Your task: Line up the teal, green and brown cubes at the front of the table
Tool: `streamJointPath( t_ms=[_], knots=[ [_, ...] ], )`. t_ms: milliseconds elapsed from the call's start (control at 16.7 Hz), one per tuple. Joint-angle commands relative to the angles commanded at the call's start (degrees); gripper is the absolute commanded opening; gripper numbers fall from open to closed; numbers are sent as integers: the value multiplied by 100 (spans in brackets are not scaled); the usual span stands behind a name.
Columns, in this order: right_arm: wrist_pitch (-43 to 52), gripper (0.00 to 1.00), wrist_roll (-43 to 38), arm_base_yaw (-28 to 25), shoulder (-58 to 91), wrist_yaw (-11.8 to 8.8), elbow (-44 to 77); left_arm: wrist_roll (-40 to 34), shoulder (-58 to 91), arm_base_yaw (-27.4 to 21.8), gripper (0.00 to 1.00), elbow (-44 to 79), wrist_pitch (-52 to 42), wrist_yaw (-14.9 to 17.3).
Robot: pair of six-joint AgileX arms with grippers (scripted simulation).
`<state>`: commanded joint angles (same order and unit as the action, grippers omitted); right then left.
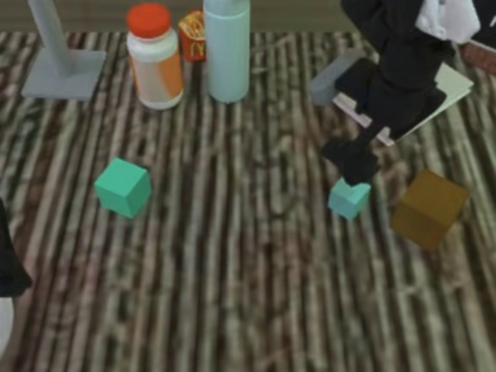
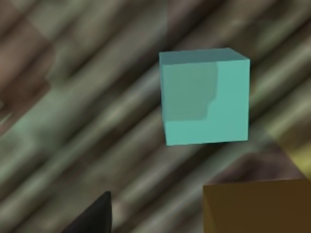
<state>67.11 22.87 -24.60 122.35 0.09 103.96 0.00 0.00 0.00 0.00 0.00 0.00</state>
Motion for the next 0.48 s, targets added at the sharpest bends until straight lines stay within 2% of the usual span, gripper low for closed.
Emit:
streamJointPath(
  t_ms=[240,480],
  knots=[
    [411,100,157,-168,773,11,754,0,0,0,100,0,0,0],
    [439,100,168,-180,820,13,809,0,0,0,100,0,0,0]
  ],
)
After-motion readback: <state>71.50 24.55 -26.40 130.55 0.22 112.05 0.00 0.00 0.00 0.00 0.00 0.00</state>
